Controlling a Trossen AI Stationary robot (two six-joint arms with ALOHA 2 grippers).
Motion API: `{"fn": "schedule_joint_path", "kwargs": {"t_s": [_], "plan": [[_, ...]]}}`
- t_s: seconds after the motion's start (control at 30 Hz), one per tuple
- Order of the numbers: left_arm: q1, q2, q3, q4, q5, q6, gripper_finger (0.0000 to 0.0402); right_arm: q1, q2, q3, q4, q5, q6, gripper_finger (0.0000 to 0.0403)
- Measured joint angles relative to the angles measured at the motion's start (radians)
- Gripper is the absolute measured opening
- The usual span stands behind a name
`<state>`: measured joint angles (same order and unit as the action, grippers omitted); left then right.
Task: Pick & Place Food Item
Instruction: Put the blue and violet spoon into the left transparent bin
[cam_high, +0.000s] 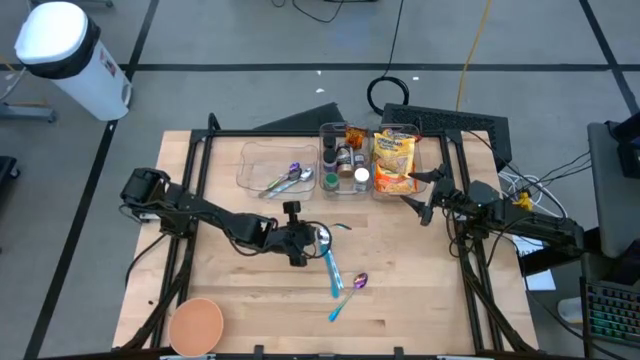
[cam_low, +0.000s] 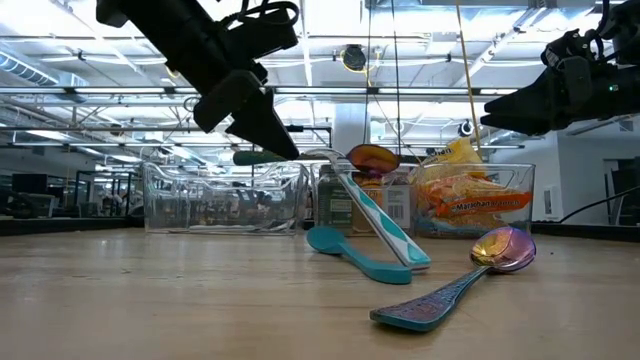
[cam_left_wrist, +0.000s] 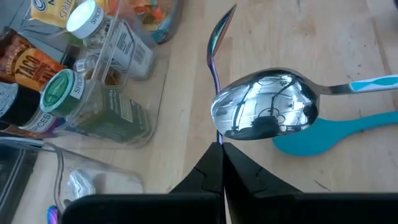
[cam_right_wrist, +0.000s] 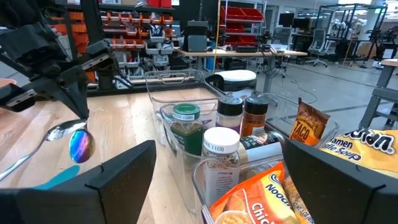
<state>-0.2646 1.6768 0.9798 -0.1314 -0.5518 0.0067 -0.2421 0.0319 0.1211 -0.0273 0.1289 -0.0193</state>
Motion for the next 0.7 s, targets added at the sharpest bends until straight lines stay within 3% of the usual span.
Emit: {"fn": "schedule_joint_path", "kwargs": {"t_s": [0.47, 0.7], "plan": [[0.002, -0.001, 0.0, -0.02, -0.078, 0.039, 0.0, 0.0, 0.0, 0.0, 0.0, 0.0, 0.0, 0.0348], [0.014, -0.141, 0.001, -0.131, -0.078, 0.014, 0.0, 0.0, 0.0, 0.0, 0.0, 0.0, 0.0, 0.0348]]}}
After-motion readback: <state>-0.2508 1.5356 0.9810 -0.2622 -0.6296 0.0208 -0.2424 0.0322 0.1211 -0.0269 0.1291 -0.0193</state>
